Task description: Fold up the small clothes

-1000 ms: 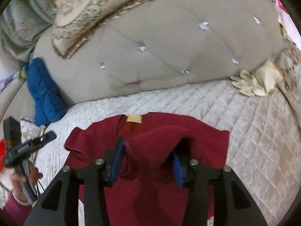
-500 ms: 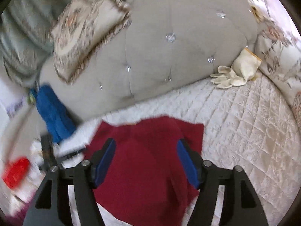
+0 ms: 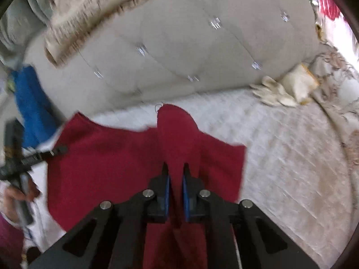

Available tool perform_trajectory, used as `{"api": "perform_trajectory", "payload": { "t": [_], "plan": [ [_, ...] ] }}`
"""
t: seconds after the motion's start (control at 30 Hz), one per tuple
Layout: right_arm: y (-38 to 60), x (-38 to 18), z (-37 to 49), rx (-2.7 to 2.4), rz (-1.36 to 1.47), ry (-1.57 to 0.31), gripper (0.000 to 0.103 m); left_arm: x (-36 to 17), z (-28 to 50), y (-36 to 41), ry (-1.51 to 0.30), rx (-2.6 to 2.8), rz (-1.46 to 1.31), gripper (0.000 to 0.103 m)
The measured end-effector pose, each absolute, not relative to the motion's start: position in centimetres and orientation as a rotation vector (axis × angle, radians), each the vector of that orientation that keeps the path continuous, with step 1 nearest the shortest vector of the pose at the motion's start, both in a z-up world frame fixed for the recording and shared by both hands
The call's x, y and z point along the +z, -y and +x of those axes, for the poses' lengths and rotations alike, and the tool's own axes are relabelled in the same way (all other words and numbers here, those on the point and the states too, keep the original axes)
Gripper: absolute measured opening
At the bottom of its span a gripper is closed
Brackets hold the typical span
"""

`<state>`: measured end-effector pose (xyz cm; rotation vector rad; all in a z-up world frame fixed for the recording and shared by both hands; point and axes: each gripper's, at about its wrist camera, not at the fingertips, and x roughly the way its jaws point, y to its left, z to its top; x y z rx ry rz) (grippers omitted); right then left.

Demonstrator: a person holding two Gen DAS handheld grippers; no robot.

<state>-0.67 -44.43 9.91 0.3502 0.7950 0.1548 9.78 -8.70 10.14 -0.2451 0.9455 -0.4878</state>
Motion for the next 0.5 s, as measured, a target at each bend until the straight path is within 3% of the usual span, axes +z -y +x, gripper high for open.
{"api": "perform_trajectory", "payload": {
  "t": [0.27, 0.33, 0.4, 0.5],
  "plan": [
    [46.3, 5.3, 3.6, -0.052, 0.418, -0.927, 0.011, 5.9, 11.6, 7.5, -1.062, -0.373, -0.251, 0.000],
    [47.5, 5.2, 2.8, -0.086, 0.468, -0.928, 0.036, 6.2, 11.4, 7.6, -1.047, -0.378, -0.241, 0.000],
    [48.5, 6.4, 1.2, -0.121, 0.512, -0.887, 0.051, 7.1, 10.8, 7.5, -1.024, -0.364, -0.214, 0.005],
    [47.9, 8.8, -0.1, -0.073, 0.483, -0.808, 0.055, 8.6, 9.5, 7.1, -0.972, -0.345, -0.201, 0.015]
  ]
}}
